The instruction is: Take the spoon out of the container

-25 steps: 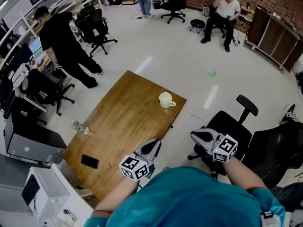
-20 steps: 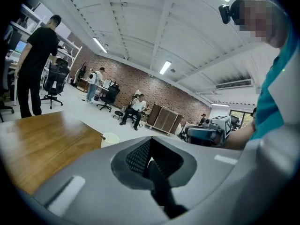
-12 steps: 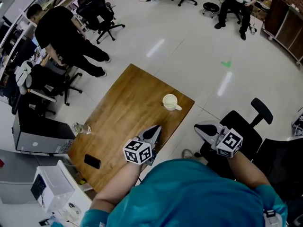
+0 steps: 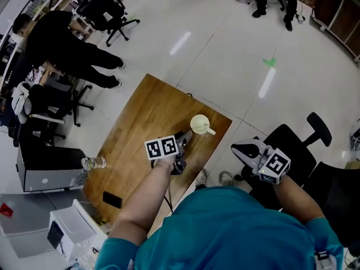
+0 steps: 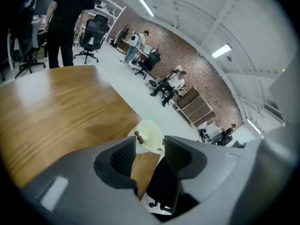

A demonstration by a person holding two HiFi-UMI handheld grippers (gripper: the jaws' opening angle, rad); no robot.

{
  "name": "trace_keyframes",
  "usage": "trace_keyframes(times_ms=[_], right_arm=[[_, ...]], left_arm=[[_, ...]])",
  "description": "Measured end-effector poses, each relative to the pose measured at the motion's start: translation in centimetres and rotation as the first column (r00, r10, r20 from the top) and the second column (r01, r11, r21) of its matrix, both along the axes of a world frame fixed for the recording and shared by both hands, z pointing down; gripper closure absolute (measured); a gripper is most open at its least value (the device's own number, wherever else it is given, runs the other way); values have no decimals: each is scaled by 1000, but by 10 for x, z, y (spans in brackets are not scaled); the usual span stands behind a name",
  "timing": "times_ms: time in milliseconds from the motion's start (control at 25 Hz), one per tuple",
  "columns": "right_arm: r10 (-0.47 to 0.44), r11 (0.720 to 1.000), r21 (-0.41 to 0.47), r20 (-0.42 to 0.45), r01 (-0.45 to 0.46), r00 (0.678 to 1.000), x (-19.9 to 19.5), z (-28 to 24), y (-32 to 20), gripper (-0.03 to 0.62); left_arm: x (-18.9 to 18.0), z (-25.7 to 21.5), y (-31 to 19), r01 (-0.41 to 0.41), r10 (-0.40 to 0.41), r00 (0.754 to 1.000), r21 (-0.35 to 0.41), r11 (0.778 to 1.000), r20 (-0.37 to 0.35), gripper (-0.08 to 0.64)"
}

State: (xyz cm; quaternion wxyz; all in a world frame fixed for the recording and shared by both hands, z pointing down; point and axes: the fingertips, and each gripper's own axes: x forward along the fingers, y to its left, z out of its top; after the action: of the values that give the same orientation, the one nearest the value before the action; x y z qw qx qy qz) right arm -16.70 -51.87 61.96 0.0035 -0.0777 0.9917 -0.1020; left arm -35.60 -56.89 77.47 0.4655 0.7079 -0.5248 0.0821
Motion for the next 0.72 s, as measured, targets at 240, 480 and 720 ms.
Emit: trace_keyframes(times_ms=[240, 480, 720], right_arm=[[35, 998, -46, -78, -38, 996, -37, 6, -4, 591], [20, 999, -35, -101, -23, 995, -60, 7, -13, 591], [10, 999, -40, -103, -14, 995, -57, 3, -6, 591]], left_arm=[[-36, 51, -28, -8, -4, 998, -184, 983, -64, 356], [-40, 59, -45, -15, 1, 998, -227, 974, -58, 437], [-31, 48, -44, -37, 35, 999, -227, 973, -14, 461]])
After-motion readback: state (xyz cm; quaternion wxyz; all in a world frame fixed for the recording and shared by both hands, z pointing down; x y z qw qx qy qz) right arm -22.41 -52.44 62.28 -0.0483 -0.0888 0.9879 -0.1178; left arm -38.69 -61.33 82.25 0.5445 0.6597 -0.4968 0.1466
